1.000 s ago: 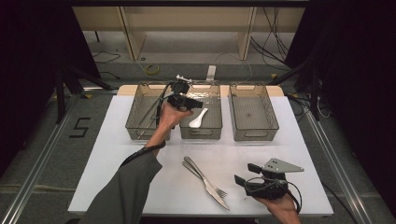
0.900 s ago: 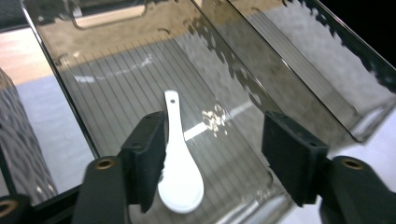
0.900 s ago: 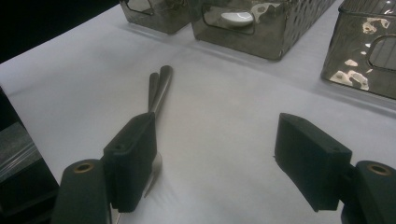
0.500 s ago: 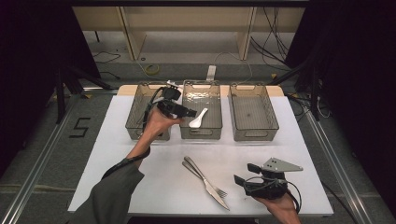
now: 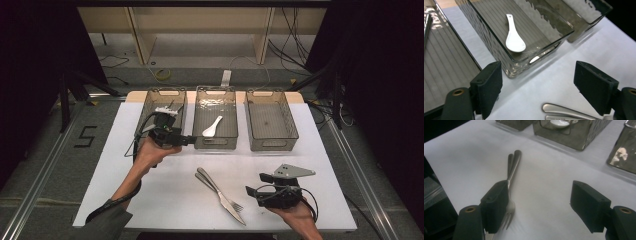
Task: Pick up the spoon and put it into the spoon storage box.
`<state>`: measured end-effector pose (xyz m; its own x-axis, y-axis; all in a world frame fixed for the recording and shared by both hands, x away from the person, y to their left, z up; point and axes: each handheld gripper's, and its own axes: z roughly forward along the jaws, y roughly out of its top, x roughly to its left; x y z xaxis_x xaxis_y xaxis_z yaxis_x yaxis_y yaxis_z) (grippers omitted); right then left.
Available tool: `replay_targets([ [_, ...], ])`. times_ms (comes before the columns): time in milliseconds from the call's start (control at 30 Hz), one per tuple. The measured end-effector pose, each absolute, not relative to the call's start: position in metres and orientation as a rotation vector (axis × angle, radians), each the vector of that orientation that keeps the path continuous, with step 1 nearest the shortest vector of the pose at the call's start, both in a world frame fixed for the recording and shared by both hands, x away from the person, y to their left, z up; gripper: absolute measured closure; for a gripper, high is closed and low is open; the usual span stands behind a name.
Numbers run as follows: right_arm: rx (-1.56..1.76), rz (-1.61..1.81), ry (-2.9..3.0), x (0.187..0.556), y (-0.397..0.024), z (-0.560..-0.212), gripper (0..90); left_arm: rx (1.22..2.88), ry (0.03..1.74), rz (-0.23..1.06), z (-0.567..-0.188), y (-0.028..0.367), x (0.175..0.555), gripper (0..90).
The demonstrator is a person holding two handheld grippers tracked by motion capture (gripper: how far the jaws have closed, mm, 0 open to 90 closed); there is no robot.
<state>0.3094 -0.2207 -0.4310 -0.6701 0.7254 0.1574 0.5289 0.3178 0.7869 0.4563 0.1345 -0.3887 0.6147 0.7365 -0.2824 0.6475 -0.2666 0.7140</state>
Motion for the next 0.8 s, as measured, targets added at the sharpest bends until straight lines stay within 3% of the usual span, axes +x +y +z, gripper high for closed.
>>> replay_targets([
  [800, 1.083, 1.183, 2.482, 0.332, -0.182, -0.429, 32.7, 1.922, 0.975, 0.156, -0.408, 0.161, 0.403, 19.5],
])
